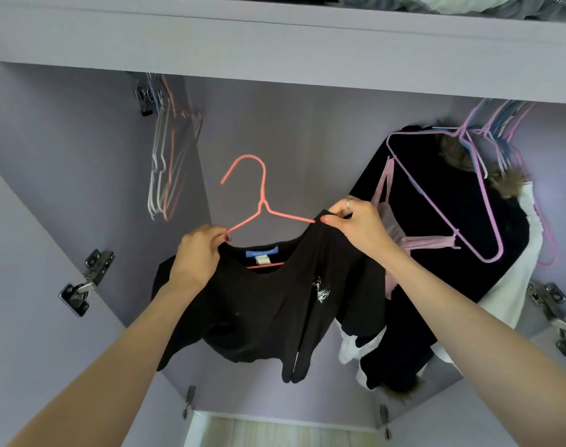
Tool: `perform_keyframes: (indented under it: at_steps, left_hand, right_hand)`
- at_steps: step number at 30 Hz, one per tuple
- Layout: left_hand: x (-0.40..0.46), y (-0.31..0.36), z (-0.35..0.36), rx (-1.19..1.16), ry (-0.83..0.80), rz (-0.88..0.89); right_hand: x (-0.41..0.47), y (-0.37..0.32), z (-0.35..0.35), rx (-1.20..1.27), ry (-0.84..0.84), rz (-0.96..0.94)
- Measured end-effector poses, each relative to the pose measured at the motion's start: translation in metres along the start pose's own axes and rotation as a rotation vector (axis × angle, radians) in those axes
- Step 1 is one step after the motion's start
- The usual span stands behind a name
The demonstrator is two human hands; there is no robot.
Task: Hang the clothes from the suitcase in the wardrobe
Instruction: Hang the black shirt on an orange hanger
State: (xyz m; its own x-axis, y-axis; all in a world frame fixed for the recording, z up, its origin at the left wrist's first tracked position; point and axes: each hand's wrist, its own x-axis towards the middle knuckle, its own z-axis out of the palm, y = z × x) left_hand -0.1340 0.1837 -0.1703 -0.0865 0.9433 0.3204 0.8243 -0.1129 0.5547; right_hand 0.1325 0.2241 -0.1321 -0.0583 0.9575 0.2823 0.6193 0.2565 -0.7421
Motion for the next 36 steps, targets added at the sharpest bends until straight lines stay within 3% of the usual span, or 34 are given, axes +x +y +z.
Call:
perform_keyframes:
  at_steps: [3, 7, 10, 13, 18, 23, 28, 33, 36]
  left_hand:
    - [0.000, -0.001, 0.002, 0.104, 0.008, 0.051]
    - [0.003, -0.003, 0.000, 0.042, 0.113, 0.062]
    - [0.003, 0.001, -0.003, -0.025, 0.102, 0.117]
    - [0.003, 0.007, -0.007, -0.053, 0.072, 0.186]
    - [0.009, 0.009, -0.014, -0.106, 0.059, 0.148]
    - [0.004, -0.003, -0.021, -0.040, -0.027, 0.094]
    - [0.009, 0.012, -0.019, -0.071, 0.043, 0.137]
    - [0.019, 0.020, -0.017, -0.056, -0.006, 0.199]
    - [0.019, 0.012, -0.017, -0.062, 0.025, 0.157]
  right_hand:
    - [-0.001, -0.005, -0.004, 0.036, 0.058, -0.028]
    - [-0.008, -0.002, -0.003, 0.016, -0.218, -0.022]
    - [-0.006, 0.006, -0.002, -0.334, -0.192, -0.110]
    - [-0.002, 0.007, 0.001, -0.564, -0.298, -0.085]
    - [-0.006, 0.014, 0.019, -0.268, -0.082, -0.072]
    - [-0.005, 0.011, 0.011, -0.150, 0.006, -0.041]
    - [-0.004, 0.010, -0.001, -0.193, -0.059, -0.095]
    - [-0.010, 0.012, -0.011, -0.188, -0.089, -0.121]
    - [-0.016, 0.020, -0.021, -0.261, -0.084, -0.089]
